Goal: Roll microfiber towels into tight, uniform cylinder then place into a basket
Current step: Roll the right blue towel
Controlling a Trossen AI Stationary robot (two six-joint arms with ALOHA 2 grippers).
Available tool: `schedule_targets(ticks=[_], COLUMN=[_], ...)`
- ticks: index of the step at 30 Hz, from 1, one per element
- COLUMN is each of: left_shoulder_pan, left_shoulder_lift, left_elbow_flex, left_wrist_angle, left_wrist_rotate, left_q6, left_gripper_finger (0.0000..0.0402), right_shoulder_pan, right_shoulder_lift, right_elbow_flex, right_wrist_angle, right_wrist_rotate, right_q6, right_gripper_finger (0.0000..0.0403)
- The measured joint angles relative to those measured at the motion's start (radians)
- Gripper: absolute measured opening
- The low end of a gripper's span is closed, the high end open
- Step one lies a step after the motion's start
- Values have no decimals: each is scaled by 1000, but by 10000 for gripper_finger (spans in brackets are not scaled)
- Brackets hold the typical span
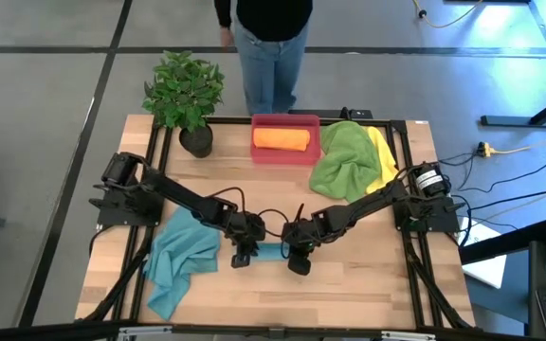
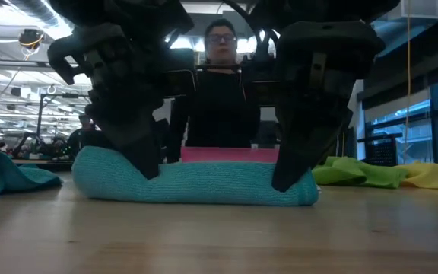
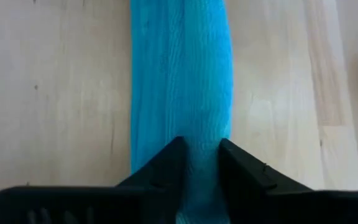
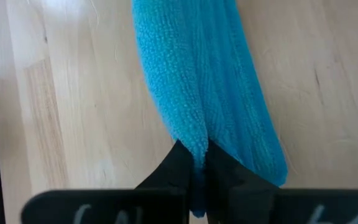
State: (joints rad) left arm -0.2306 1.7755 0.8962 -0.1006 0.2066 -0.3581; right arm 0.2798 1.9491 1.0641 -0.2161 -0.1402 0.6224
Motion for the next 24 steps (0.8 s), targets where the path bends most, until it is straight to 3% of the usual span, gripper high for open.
schedule_targets(ticks=[6, 11, 15, 24], left_shoulder_pan=[-2, -49, -127, -264], left_shoulder_lift=[-98, -174, -179, -54], left_elbow_flex=[-3, -3, 9, 107], left_wrist_angle=[-103, -81, -43, -22], left_wrist_rotate=[-89, -224, -336, -544], left_q6=[15, 84, 168, 247], left_gripper_finger=[130, 137, 136, 136], right_shoulder_pan=[-2, -6, -16, -22], right_shoulder_lift=[0, 0, 0, 0], right_elbow_flex=[0, 1, 1, 1], right_wrist_angle=[-12, -14, -14, -16], right_wrist_rotate=[5, 5, -4, -17], right_q6=[-2, 7, 21, 24], right_gripper_finger=[18, 18, 18, 18])
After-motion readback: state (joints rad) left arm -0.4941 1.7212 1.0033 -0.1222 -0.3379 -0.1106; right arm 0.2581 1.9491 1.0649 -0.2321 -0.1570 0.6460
